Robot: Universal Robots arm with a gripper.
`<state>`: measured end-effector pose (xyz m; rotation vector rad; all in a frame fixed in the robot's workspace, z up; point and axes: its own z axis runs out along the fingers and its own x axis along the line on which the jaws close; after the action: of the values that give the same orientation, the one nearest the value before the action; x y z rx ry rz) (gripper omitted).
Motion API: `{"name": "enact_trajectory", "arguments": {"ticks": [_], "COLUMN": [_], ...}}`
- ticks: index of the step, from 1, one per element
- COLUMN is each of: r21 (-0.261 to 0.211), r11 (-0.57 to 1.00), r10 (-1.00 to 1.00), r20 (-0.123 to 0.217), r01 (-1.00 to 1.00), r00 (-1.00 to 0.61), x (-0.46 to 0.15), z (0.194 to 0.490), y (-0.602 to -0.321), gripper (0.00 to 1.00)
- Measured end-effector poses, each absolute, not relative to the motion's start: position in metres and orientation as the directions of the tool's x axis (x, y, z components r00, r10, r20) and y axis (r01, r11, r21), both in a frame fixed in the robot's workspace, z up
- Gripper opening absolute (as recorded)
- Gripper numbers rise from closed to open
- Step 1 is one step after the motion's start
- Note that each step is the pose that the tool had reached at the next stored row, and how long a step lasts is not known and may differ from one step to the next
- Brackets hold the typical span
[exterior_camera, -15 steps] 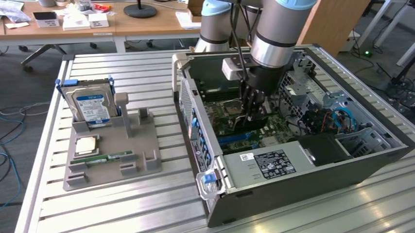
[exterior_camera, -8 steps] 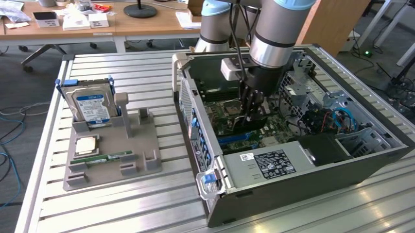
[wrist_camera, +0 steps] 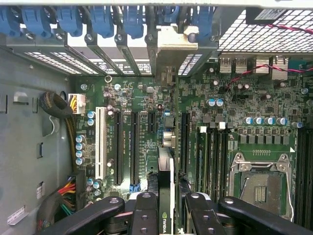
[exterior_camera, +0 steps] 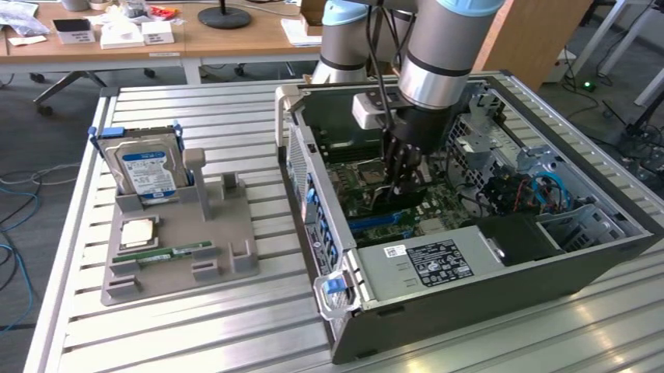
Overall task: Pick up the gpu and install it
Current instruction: 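Insert the gpu into the slot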
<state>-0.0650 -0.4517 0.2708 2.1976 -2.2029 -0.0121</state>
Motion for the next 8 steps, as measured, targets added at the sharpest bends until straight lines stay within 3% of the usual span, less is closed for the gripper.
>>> {"name": "enact_trajectory", "arguments": {"ticks": [8], "r21": [0.027], "r11": [0.003], "r10": [-1.000], "r20": [0.016], "r01": [-1.000], "r00": [-0.002], "x": [-0.0663], "z": [0.2703], "y": [-0.4518], "gripper": [0.26]}}
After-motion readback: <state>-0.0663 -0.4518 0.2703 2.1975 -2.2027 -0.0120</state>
